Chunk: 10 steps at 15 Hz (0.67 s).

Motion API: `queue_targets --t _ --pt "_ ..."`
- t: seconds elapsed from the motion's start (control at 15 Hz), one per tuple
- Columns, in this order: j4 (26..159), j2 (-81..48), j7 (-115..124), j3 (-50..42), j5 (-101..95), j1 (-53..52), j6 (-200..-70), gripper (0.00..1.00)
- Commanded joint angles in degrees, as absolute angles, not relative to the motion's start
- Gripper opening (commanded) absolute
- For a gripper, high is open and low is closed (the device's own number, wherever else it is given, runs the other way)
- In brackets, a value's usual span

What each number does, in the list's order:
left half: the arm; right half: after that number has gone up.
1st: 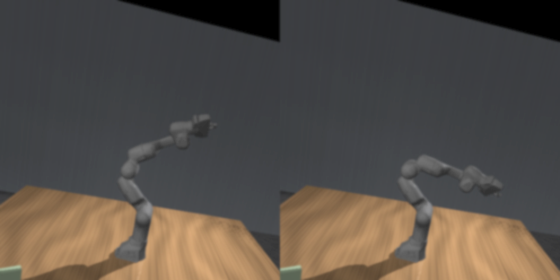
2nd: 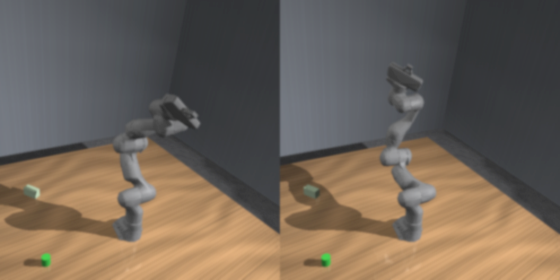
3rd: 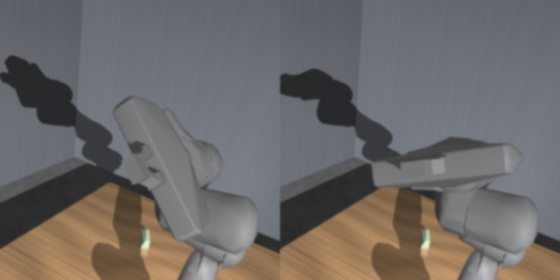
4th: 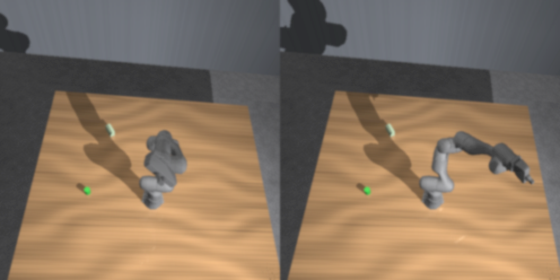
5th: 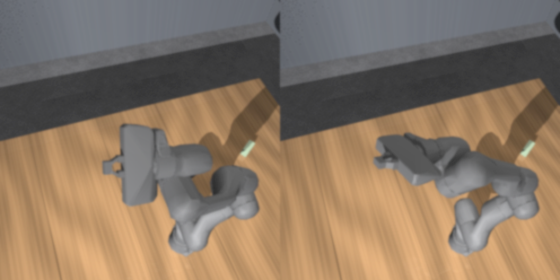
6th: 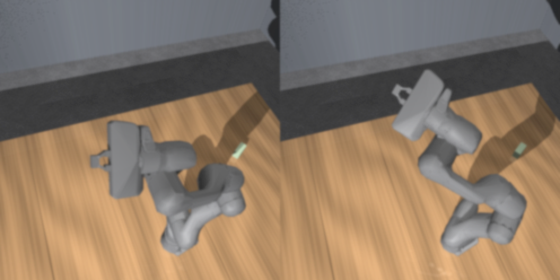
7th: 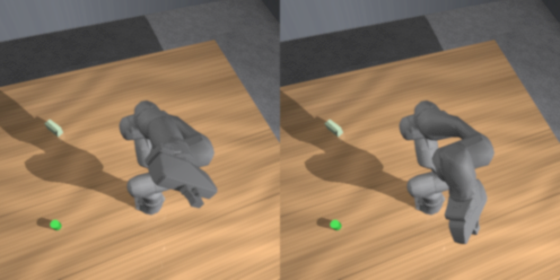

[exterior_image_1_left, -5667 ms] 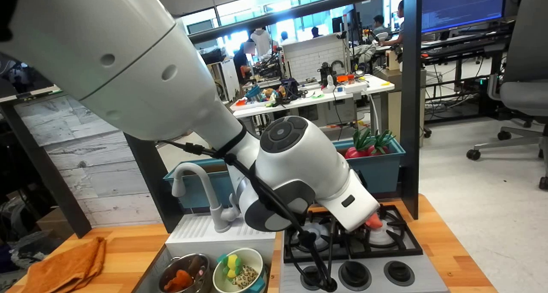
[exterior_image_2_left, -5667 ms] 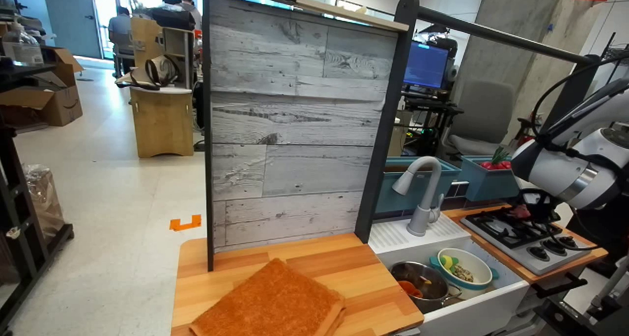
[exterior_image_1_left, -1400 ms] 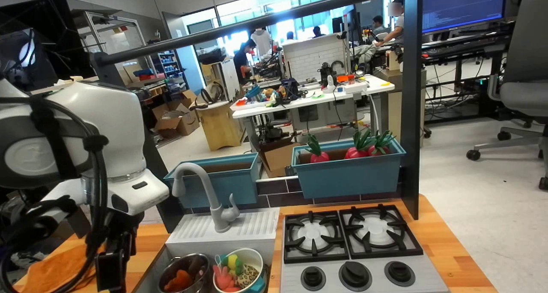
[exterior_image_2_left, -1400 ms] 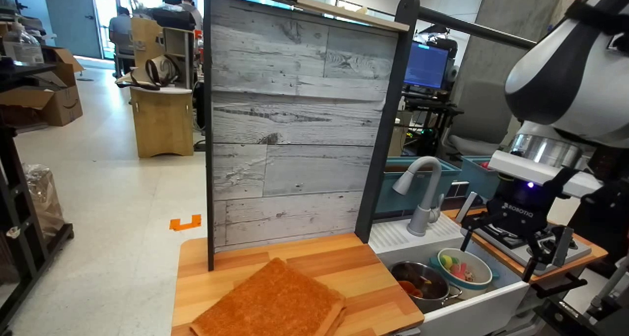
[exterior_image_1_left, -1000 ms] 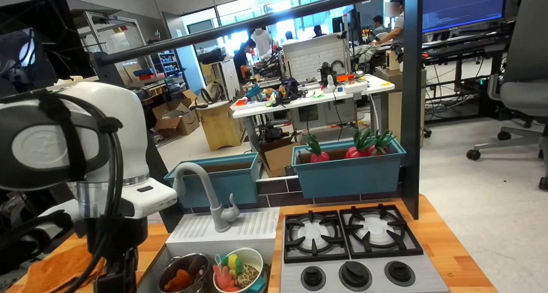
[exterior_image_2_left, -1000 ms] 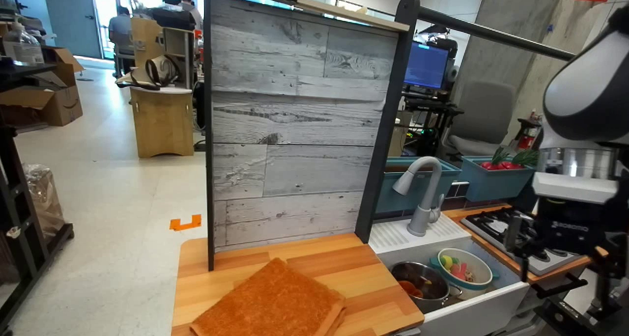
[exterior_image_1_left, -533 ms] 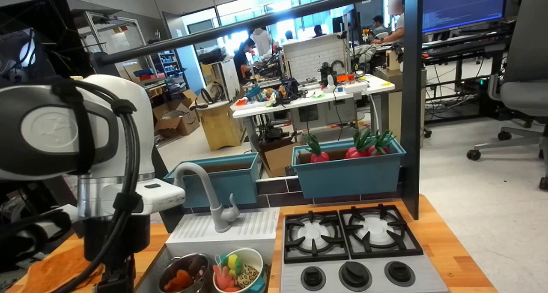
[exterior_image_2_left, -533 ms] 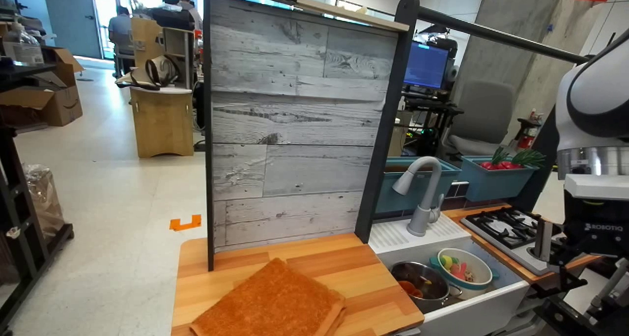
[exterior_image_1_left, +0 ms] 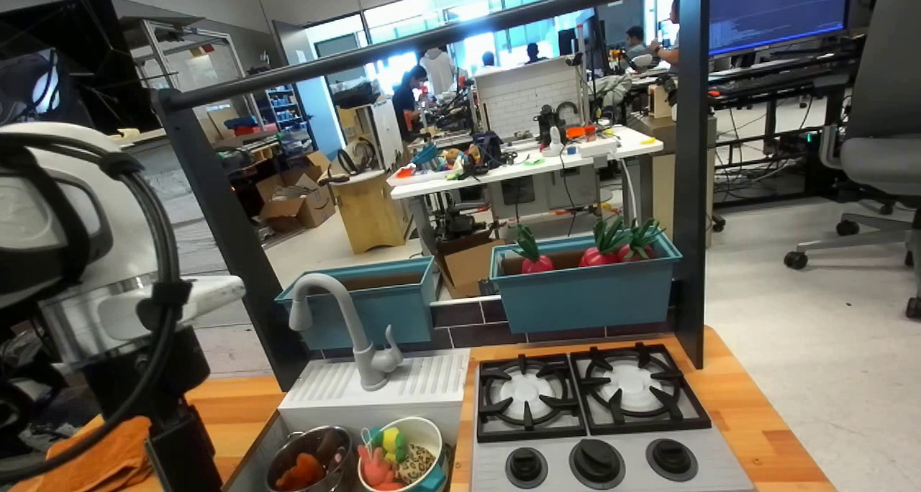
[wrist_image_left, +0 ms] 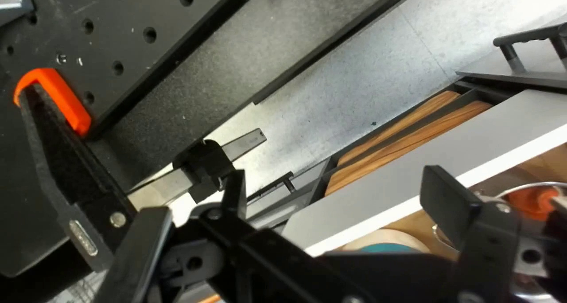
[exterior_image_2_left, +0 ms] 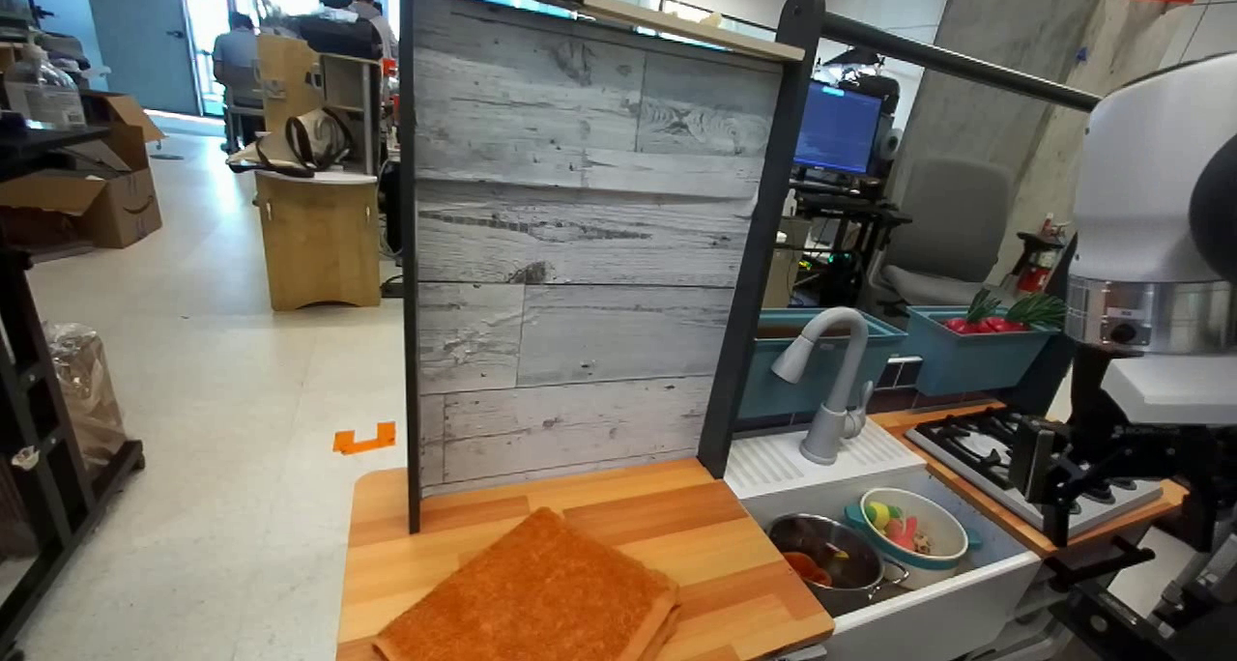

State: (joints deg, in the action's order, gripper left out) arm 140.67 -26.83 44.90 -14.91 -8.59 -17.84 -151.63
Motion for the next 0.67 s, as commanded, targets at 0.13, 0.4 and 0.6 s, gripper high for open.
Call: queue_targets --t 0.13,0.4,0.6 --pt "141.61 -23.47 54.81 -16.33 -22.15 -23.45 -151.86 1.0" --pt "142.64 -19.25 57.84 -16.93 -27.13 -24.56 -151.6 1.0" --pt "141.36 -18.71 41.88 -11.57 -25.46 -18.37 -145.89 1.0"
